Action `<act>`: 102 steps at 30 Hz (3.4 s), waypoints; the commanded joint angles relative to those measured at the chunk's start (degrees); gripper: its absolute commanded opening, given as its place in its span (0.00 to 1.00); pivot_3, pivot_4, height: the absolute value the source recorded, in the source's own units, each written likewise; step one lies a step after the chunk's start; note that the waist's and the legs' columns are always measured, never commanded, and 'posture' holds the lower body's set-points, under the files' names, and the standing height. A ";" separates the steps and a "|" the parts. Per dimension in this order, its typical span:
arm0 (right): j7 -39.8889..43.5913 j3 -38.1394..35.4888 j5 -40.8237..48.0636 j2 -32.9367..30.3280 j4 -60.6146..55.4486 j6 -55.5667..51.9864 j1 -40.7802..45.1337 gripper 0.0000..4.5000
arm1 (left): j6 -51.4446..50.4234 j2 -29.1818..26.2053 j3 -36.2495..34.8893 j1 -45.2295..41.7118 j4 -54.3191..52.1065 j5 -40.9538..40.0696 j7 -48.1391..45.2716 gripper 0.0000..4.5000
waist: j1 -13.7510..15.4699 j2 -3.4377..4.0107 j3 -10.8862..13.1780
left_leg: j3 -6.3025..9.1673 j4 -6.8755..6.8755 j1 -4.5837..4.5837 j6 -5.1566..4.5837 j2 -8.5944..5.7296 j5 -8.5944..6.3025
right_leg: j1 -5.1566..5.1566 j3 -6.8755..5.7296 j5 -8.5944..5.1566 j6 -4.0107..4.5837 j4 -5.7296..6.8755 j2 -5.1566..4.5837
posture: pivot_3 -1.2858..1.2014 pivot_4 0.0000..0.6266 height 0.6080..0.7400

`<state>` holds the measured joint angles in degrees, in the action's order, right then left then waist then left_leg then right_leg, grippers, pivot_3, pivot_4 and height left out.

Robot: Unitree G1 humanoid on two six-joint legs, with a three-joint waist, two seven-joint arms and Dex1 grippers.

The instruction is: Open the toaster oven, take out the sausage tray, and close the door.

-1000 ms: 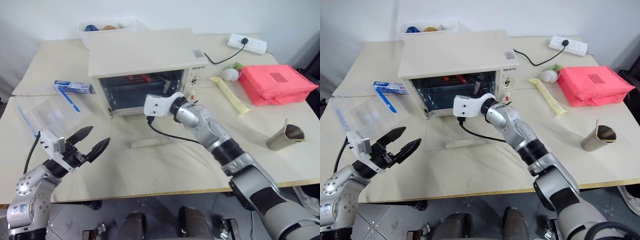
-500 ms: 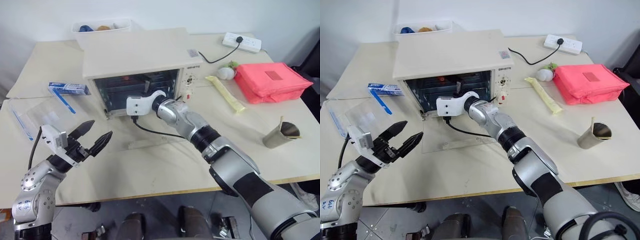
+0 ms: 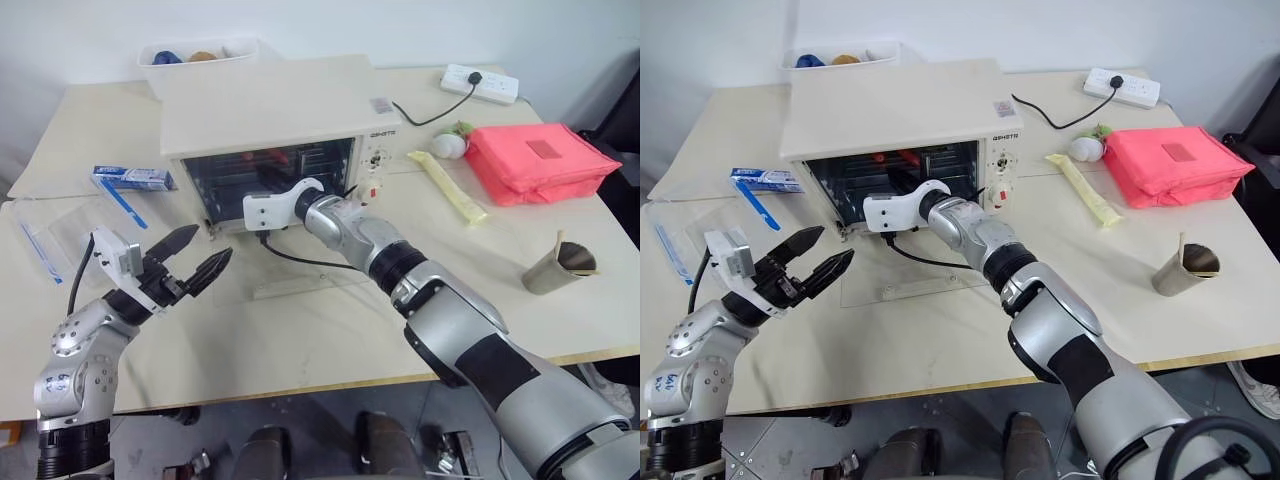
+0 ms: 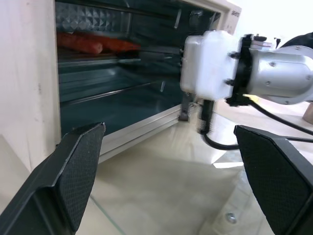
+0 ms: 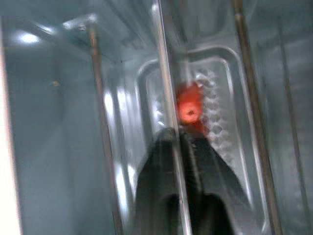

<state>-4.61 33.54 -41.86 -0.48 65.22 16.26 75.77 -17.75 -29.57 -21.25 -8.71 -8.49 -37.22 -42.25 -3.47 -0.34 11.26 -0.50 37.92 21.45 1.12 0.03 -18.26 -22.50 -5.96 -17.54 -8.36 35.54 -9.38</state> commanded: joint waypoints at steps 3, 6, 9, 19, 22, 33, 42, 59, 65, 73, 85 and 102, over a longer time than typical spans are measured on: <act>-1.39 -0.53 0.08 -0.46 -0.34 -0.13 2.39 0.00 | 0.69 -1.68 0.33 -4.37 2.73 -0.13 -2.32 1.00 | 0.01 0.00 0.00 | 0.00 0.02 0.00 0.02 0.00 0.01 | 0.00 0.00 0.00 0.01 0.04 0.00 | 0.52 0.24 1.00; -1.62 -0.65 0.03 -0.73 -0.85 0.15 2.81 0.00 | 0.98 -1.82 1.02 -7.63 5.44 0.53 -2.99 1.00 | 0.00 0.00 0.00 | -0.01 0.04 0.00 0.01 0.00 0.01 | 0.00 0.01 0.00 0.00 0.04 0.00 | 0.52 0.24 1.00; -1.29 -0.59 -0.17 -1.00 -2.18 0.86 2.82 0.00 | 1.27 -1.75 1.41 -13.48 9.87 0.80 -3.13 1.00 | 0.03 -0.01 0.00 | 0.00 0.05 0.00 0.02 0.00 0.01 | 0.00 0.00 0.00 0.01 0.07 0.01 | 0.52 0.24 1.00; 2.05 -0.29 -0.04 -2.12 -9.23 2.43 -0.97 0.00 | 2.17 -2.12 1.34 -23.20 17.98 2.15 -2.86 1.00 | -0.27 -0.01 0.00 | 0.04 -0.07 0.03 0.03 -0.01 0.02 | -0.09 -0.05 0.00 0.00 0.08 0.02 | 0.52 0.24 1.00; 4.70 -0.14 0.07 -3.49 -14.51 2.34 -4.39 0.00 | 1.83 -2.75 1.03 -23.01 18.42 2.03 -3.30 1.00 | -0.49 -0.01 0.00 | 0.07 -0.11 0.03 0.03 -0.01 0.02 | -0.09 -0.07 0.00 0.00 0.07 0.02 | 0.52 0.24 1.00; 14.85 -1.29 0.61 -10.04 -37.50 -1.45 -19.70 0.00 | 0.68 -3.44 0.43 -20.49 17.10 1.48 -2.90 1.00 | -0.99 -0.04 -0.02 | 0.05 -0.02 0.01 0.03 0.00 0.02 | -0.06 -0.06 0.00 0.00 0.11 0.01 | 0.52 0.24 1.00; 13.89 -1.85 -0.10 -9.11 -33.85 -4.51 -18.23 0.00 | 0.05 -3.08 0.21 -19.16 15.87 1.23 -2.41 1.00 | 0.11 -0.07 -0.04 | 0.02 0.15 -0.02 0.03 -0.01 0.02 | 0.03 -0.01 0.00 0.00 0.11 0.01 | 0.52 0.24 1.00; 8.97 -0.13 -1.90 -4.99 -21.33 -3.22 -10.42 0.43 | -0.16 -2.70 0.31 -19.88 15.50 1.21 -1.76 1.00 | 0.00 -0.07 -0.04 | 0.03 0.10 -0.02 0.04 0.00 0.03 | 0.00 -0.02 0.00 0.00 0.14 0.01 | 0.52 0.24 1.00; 7.28 -0.25 -1.88 -4.52 -19.99 -2.24 -9.35 0.09 | -0.53 -2.84 0.39 -20.32 15.41 1.02 -1.81 1.00 | -0.02 -0.07 -0.04 | 0.03 0.10 -0.02 0.04 0.00 0.03 | 0.00 -0.02 0.00 0.00 0.14 0.01 | 0.52 0.24 1.00; 9.29 -1.49 -1.21 -7.07 -25.46 -1.17 -9.65 0.01 | -0.93 -3.65 0.15 -21.64 17.18 1.09 -2.46 1.00 | 0.09 -0.08 -0.04 | 0.04 0.11 0.00 0.04 0.00 0.03 | -0.01 -0.03 0.00 0.00 0.14 0.01 | 0.52 0.24 1.00; 18.14 -2.14 1.04 -13.88 -44.59 0.29 -22.00 0.01 | -1.37 -3.75 1.08 -24.71 21.32 1.88 -3.41 1.00 | 1.20 -0.11 -0.05 | 0.07 0.15 0.07 0.04 -0.05 0.03 | 0.00 -0.06 0.00 0.00 0.12 0.00 | 0.52 0.24 1.00; 20.51 -7.98 0.78 -27.63 -67.23 5.77 -39.49 0.01 | -22.62 -5.30 -2.03 -20.98 15.46 -6.33 3.41 1.00 | 2.07 -0.21 -0.04 | 0.02 0.21 0.05 0.03 -0.04 0.03 | 0.04 -0.02 0.00 -0.01 0.09 -0.01 | 0.52 0.24 1.00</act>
<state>16.18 28.92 -42.14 -27.00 1.40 22.05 36.68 -35.98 -33.31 -20.72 -30.04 9.74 -40.83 -41.40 -1.40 -0.54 11.22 -0.49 38.12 21.50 1.14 -0.02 -18.23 -22.47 -5.98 -17.54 -8.36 35.63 -9.40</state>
